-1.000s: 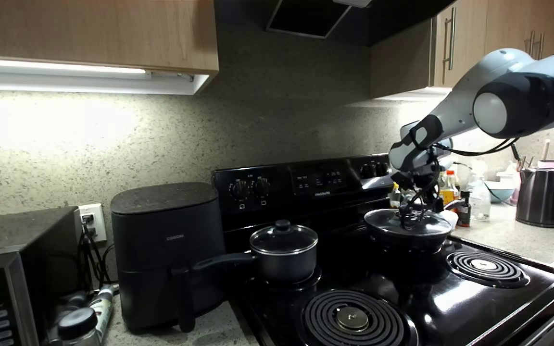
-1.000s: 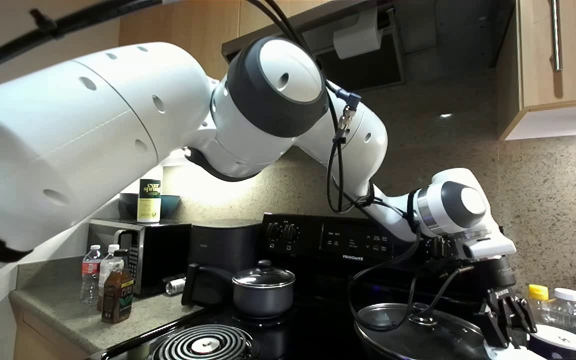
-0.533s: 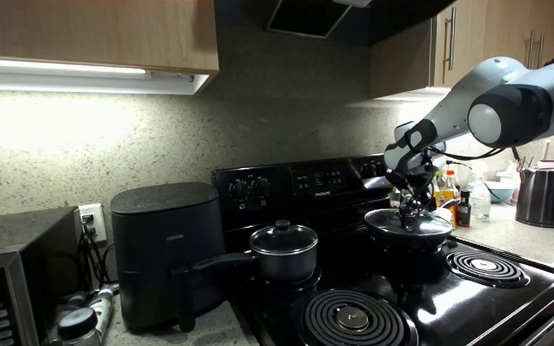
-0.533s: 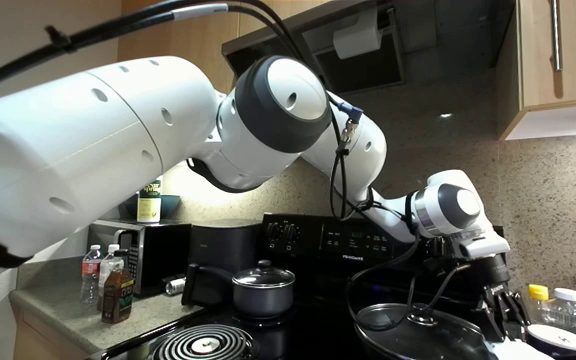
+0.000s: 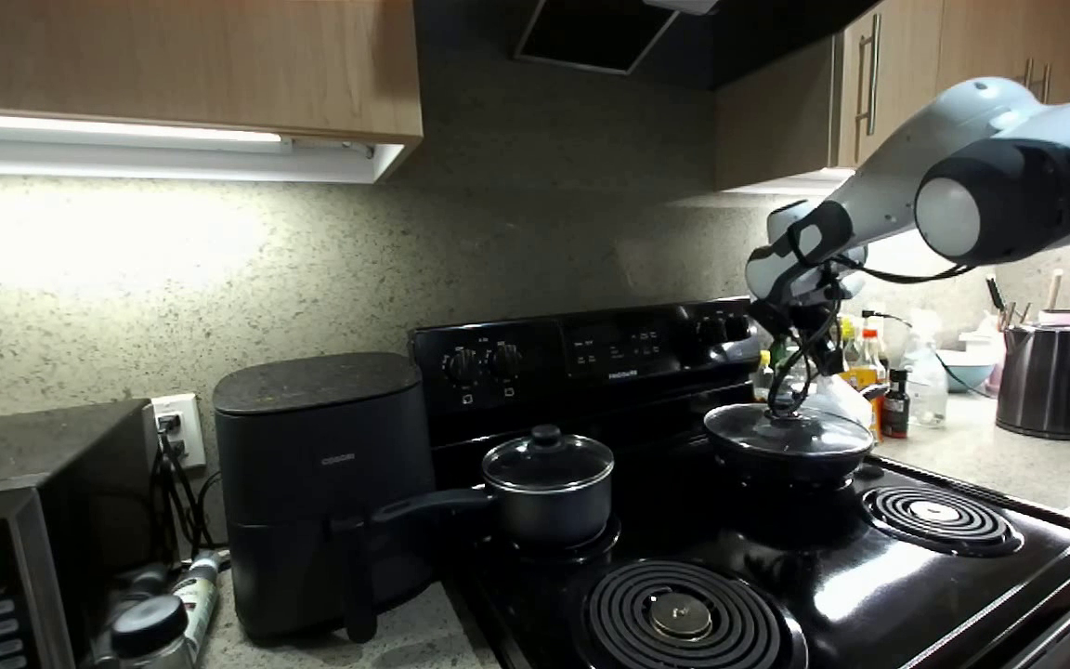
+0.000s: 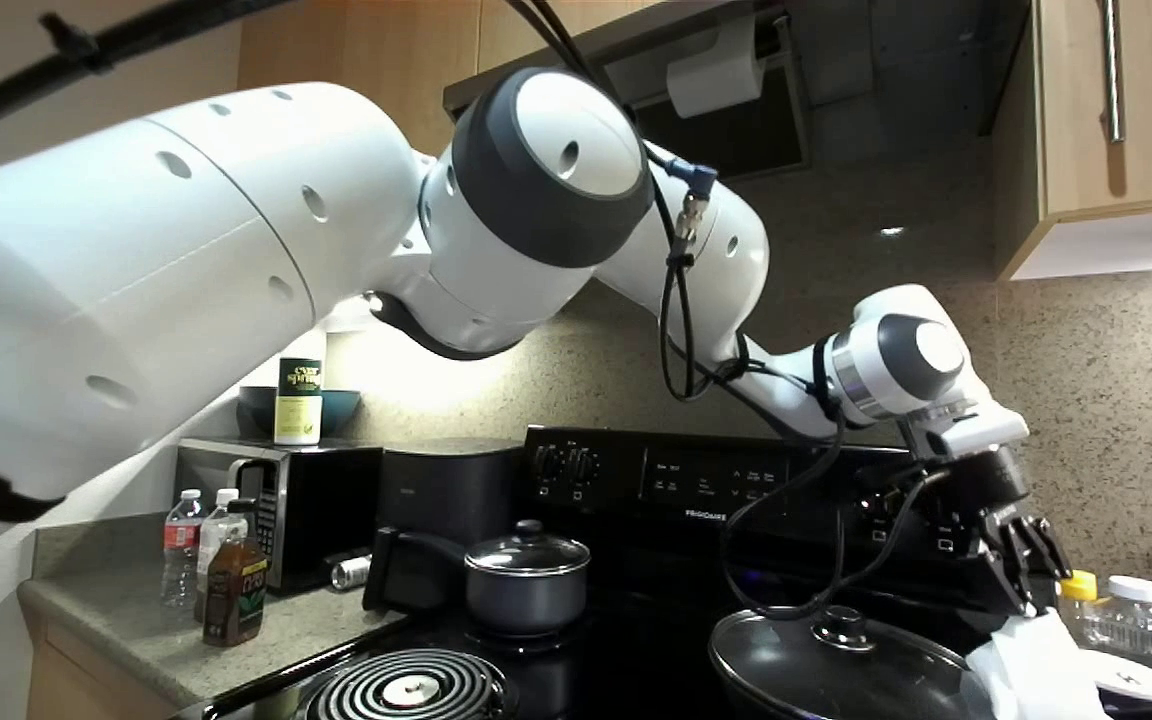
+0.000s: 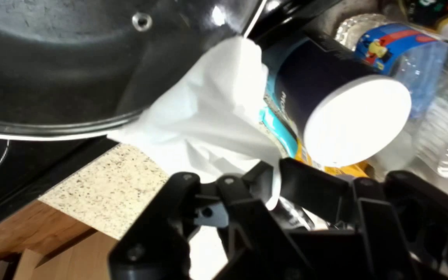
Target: Wipe the pot with the paper towel
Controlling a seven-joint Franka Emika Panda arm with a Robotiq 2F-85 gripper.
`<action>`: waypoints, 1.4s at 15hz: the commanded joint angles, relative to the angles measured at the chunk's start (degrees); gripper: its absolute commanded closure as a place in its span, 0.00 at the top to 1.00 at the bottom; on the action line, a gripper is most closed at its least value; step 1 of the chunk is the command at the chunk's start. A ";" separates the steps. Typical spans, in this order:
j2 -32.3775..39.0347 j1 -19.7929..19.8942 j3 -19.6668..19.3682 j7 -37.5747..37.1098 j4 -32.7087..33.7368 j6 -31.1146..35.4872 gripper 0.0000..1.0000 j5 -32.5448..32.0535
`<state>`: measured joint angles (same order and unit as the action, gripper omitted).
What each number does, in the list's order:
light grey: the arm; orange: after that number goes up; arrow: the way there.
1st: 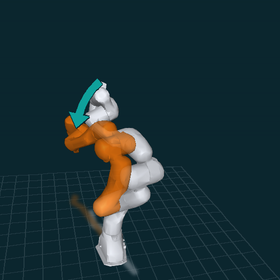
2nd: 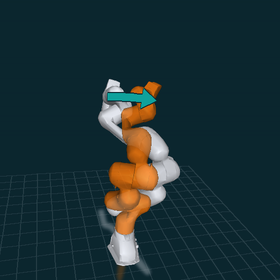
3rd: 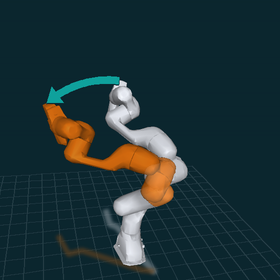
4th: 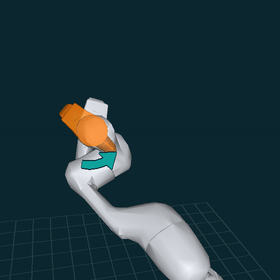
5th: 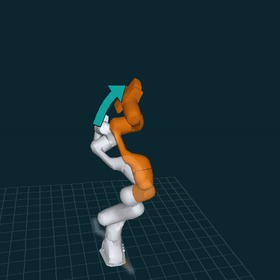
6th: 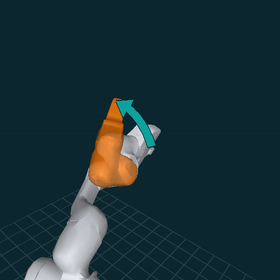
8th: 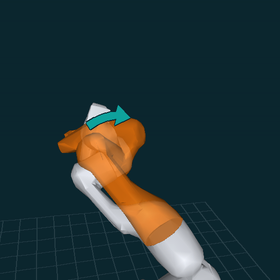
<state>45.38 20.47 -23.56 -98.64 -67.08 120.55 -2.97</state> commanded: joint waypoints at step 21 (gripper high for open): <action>-25.53 -6.18 4.57 14.33 -25.71 6.26 0.02 2.23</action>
<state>22.61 13.87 -21.65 -86.03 -86.59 123.97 -3.58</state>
